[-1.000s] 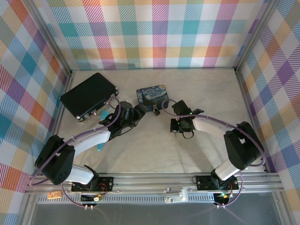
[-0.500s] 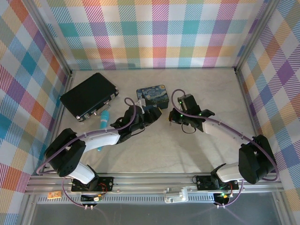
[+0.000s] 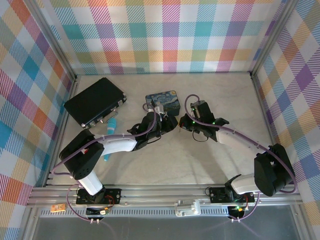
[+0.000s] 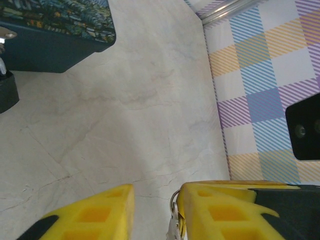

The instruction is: Unlock the padlock with the key

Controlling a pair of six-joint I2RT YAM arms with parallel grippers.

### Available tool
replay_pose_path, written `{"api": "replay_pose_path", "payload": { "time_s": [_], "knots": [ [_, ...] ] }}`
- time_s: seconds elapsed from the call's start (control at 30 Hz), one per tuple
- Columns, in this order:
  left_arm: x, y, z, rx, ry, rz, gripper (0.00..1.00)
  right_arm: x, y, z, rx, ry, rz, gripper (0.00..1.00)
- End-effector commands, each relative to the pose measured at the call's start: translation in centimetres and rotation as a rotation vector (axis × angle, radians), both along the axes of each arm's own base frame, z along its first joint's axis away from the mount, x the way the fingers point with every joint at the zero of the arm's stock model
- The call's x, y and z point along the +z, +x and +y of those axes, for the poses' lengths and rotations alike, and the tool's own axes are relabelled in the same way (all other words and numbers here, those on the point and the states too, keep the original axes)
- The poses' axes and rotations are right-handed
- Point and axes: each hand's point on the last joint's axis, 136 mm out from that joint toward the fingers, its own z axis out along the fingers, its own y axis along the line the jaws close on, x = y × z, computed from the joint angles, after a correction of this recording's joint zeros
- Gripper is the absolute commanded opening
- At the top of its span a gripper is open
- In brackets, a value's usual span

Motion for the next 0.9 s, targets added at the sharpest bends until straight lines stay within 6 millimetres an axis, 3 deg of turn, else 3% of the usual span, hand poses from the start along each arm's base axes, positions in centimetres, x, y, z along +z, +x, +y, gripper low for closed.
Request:
{"api": "replay_pose_path", "payload": {
  "time_s": [0.0,0.33,0.4,0.43,0.5,0.63,0.87],
  "knots": [
    [2.1,0.6,-0.9,0.000,-0.032,-0.053,0.25,1.4,0.2,0.0,-0.008,0.051,-0.032,0.00],
    [1.6,0.3,-0.8,-0.007,-0.026,-0.038,0.00,2.3,0.1,0.3,0.018,0.076,-0.048,0.00],
    [1.9,0.2,-0.7,-0.021,-0.017,-0.051,0.00,2.8,0.0,0.5,0.048,0.094,-0.061,0.17],
    [2.2,0.2,-0.5,-0.040,-0.008,-0.066,0.00,3.3,0.1,0.5,0.075,0.106,-0.083,0.30],
    [3.1,0.4,0.0,-0.086,-0.001,-0.100,0.00,4.2,0.1,0.0,0.119,0.105,-0.128,0.42],
    [4.8,0.7,1.5,-0.202,0.026,-0.136,0.00,6.1,0.1,-1.2,0.244,0.112,-0.235,0.49],
    [8.1,-1.2,1.1,-0.450,0.051,-0.202,0.00,9.1,-2.8,0.6,0.569,0.293,-0.408,0.47]
  ]
}}
